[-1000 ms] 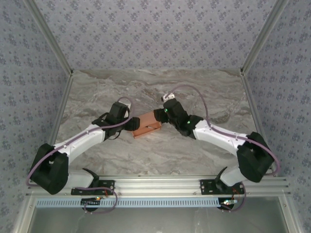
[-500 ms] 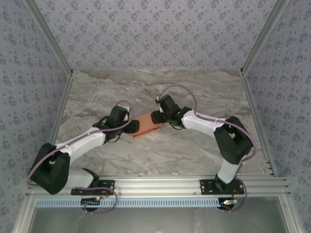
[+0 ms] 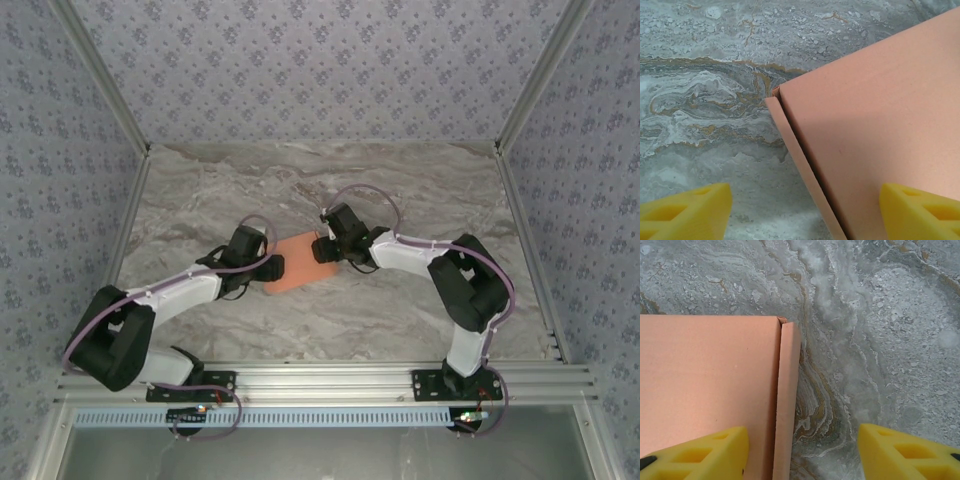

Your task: Fold the paper box

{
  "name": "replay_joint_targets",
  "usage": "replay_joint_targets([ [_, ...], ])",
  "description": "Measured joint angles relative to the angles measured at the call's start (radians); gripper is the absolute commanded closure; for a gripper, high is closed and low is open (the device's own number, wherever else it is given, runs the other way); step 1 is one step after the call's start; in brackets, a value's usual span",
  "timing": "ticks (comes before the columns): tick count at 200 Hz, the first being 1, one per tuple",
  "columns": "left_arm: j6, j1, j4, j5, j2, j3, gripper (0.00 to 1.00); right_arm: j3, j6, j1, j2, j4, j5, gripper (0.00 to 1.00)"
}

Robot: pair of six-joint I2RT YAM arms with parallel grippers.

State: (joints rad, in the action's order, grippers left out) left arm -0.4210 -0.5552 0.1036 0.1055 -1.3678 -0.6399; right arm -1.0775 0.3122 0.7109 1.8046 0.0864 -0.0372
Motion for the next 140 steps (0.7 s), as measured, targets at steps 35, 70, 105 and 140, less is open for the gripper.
replay_joint_targets([
  [35, -0.003, 0.000, 0.000, 0.022, 0.021, 0.000, 0.21, 0.000, -0.028, 0.000, -0.021, 0.015, 0.000, 0.38],
  [70, -0.003, 0.000, -0.007, 0.049, 0.061, 0.001, 0.21, 0.000, -0.043, 0.003, -0.045, 0.014, 0.001, 0.38],
  [105, -0.008, 0.006, -0.006, 0.071, 0.044, 0.007, 0.21, -0.001, -0.044, 0.005, -0.027, 0.014, 0.006, 0.39],
  [140, -0.022, 0.009, -0.009, 0.074, 0.018, 0.033, 0.22, -0.001, -0.044, 0.005, -0.001, -0.001, 0.016, 0.39],
])
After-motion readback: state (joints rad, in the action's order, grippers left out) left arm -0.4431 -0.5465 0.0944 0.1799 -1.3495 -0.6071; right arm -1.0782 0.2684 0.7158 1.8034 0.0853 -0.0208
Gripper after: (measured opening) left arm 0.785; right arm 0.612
